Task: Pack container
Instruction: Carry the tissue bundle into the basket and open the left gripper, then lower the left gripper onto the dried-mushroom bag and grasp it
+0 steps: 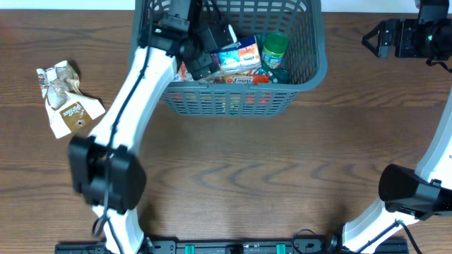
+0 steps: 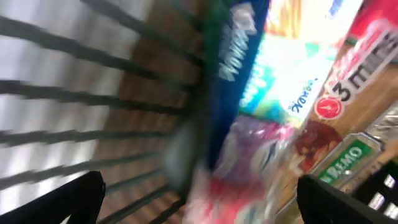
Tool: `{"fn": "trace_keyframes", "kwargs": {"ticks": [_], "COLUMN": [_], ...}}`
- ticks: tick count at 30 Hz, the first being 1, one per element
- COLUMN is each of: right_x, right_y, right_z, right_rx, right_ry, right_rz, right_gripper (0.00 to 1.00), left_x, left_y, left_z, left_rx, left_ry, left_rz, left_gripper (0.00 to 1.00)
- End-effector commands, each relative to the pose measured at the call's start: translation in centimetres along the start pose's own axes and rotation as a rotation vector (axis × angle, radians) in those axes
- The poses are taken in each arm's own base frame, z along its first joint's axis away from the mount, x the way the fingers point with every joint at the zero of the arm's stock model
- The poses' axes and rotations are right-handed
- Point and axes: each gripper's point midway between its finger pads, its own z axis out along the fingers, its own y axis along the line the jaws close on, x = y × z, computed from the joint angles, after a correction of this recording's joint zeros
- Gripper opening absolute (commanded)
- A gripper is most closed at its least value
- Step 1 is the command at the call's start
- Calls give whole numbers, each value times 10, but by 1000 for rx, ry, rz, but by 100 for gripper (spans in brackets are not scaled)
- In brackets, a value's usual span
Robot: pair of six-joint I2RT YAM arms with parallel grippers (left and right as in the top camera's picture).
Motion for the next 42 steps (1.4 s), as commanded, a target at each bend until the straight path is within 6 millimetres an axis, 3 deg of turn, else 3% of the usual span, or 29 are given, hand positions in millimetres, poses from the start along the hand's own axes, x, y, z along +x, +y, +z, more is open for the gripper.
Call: {"fn": "trace_keyframes", "kwargs": {"ticks": [1, 4, 7, 9, 11, 16, 17, 21, 28, 33, 37, 42], "right_x": [2, 2, 2, 1, 1, 1, 1, 1, -1, -1, -1, 1], "right_y": [-1, -1, -1, -1, -1, -1, -1, -1, -1, -1, -1, -1], "right_z": [1, 1, 1, 1, 1, 1, 1, 1, 1, 1, 1, 1], "right_rx": [-9, -9, -9, -9, -10, -9, -9, -9, -7, -7, -8, -9], "right_ry": [6, 7, 5, 4, 4, 4, 4, 3, -3, -5, -4, 5], "right_rz": [-7, -7, -7, -7, -7, -7, -7, -8, -17, -17, -15, -3], "right_gripper": [99, 99, 99, 99, 99, 99, 99, 99, 99, 99, 99, 99], "left_x": [-29, -35, -19, 10, 49, 162, 186, 250, 355, 396, 414, 431], "left_y": [37, 55, 74, 93, 105, 119, 120, 122, 111, 87, 70, 59], "left_z": [-93, -155, -207, -234, -248, -252, -249, -226, -148, -81, -37, -1], "left_rx": [-202, -341, -474, -568, -616, -670, -664, -604, -460, -318, -222, -166], "left_ry": [-98, -135, -139, -126, -89, 81, 122, 214, 436, 548, 576, 591], "left_rz": [2, -5, -118, -332, -534, -955, -1023, -1182, -1348, -1396, -1421, -1422], "left_gripper": [98, 98, 98, 98, 98, 99, 99, 98, 99, 99, 99, 98]}}
